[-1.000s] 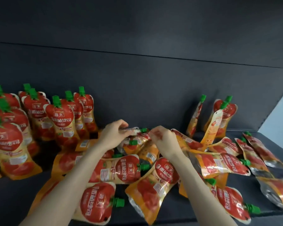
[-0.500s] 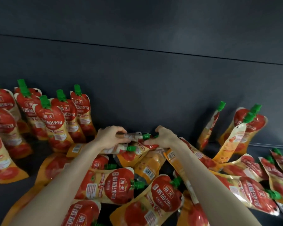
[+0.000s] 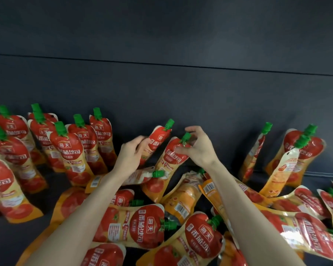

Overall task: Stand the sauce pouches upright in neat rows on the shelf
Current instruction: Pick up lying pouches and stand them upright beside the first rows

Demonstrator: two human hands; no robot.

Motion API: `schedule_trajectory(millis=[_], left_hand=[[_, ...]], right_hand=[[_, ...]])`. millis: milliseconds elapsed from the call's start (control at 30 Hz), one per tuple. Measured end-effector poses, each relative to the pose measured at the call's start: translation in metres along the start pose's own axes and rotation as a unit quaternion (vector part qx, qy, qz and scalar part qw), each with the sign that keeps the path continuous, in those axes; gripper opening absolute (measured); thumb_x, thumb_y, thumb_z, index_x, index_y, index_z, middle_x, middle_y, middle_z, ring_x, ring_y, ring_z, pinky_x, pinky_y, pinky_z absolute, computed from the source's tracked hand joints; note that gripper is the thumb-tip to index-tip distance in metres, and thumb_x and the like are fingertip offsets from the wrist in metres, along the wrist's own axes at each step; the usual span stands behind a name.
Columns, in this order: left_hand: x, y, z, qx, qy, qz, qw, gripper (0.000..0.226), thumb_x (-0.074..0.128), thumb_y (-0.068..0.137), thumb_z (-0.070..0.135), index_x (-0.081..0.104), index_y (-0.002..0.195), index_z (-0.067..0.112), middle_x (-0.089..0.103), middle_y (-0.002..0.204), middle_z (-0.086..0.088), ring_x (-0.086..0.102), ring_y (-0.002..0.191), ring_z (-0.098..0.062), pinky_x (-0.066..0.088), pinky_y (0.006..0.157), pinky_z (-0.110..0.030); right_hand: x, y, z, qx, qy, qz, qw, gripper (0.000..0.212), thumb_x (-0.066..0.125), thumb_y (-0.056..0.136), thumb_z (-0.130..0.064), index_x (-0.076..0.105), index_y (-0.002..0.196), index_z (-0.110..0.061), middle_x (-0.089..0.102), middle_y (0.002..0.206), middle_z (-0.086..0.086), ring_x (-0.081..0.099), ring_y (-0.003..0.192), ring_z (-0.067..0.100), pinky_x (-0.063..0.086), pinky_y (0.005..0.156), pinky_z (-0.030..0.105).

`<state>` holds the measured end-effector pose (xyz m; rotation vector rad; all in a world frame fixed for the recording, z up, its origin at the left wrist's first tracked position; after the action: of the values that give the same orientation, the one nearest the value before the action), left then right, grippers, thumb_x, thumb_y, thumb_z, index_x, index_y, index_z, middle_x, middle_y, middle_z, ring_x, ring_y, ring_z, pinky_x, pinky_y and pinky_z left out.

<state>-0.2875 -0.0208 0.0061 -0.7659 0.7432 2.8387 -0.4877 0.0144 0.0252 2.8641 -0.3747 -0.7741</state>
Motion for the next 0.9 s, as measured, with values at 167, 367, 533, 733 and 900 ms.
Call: schedule_trajectory(millis=[167,367,533,733,900], left_hand=[[-0.009,0.014,0.0,-0.027,-0.072,0.04,0.996,0.026,0.037,0.1,0.025,0.058,0.106,0.013,0.063,0.092,0.007,0.061,0.09,-0.006,0.047,0.074,-0.012],[-0.004,0.005,-0.017,-0.142,-0.192,0.054,0.969,0.031,0.032,0.099,0.037,0.046,0.119,0.019,0.055,0.108,0.012,0.053,0.108,-0.008,0.041,0.08,-0.015],[0.002,0.004,-0.023,-0.136,-0.177,-0.007,0.975,0.046,0.065,0.084,0.028,0.042,0.124,0.022,0.053,0.115,0.01,0.049,0.107,-0.005,0.04,0.079,-0.016],[-0.004,0.006,-0.033,-0.118,-0.147,-0.03,0.982,0.054,0.076,0.075,0.016,0.048,0.12,0.022,0.059,0.121,0.003,0.053,0.115,-0.013,0.044,0.099,-0.037],[-0.007,0.006,-0.029,-0.105,-0.092,-0.002,0.99,0.051,0.076,0.075,0.017,0.048,0.117,0.022,0.06,0.117,0.002,0.053,0.108,-0.011,0.045,0.089,-0.029]], right_hand=[[-0.008,0.008,-0.035,-0.07,0.078,0.055,0.993,0.058,0.079,0.07,-0.003,0.054,0.121,-0.016,0.058,0.092,-0.01,0.06,0.09,0.009,0.056,0.074,0.028],[-0.004,0.012,-0.035,-0.1,0.076,0.036,0.991,0.032,0.072,0.077,-0.003,0.062,0.104,-0.017,0.066,0.095,-0.008,0.063,0.092,0.008,0.053,0.082,0.026],[0.018,0.007,-0.003,-0.027,0.028,0.0,0.999,0.049,0.077,0.074,-0.015,0.053,0.117,-0.017,0.064,0.11,0.0,0.062,0.101,0.016,0.052,0.09,0.037],[0.014,0.007,0.016,0.014,0.033,0.015,0.999,0.063,0.08,0.07,-0.011,0.05,0.126,-0.015,0.063,0.117,0.003,0.06,0.108,0.019,0.051,0.095,0.043],[0.015,0.007,0.022,0.031,0.041,-0.003,0.999,0.062,0.08,0.07,-0.013,0.049,0.124,-0.013,0.064,0.117,0.004,0.061,0.108,0.02,0.051,0.093,0.048]])
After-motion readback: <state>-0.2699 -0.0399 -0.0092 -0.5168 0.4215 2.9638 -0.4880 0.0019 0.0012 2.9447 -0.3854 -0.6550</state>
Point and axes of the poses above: each hand's wrist, its own y-axis towards the middle knuckle, its own x-axis out of the palm, z = x × y, the point moved 7 cm from there along y, towards the middle knuckle
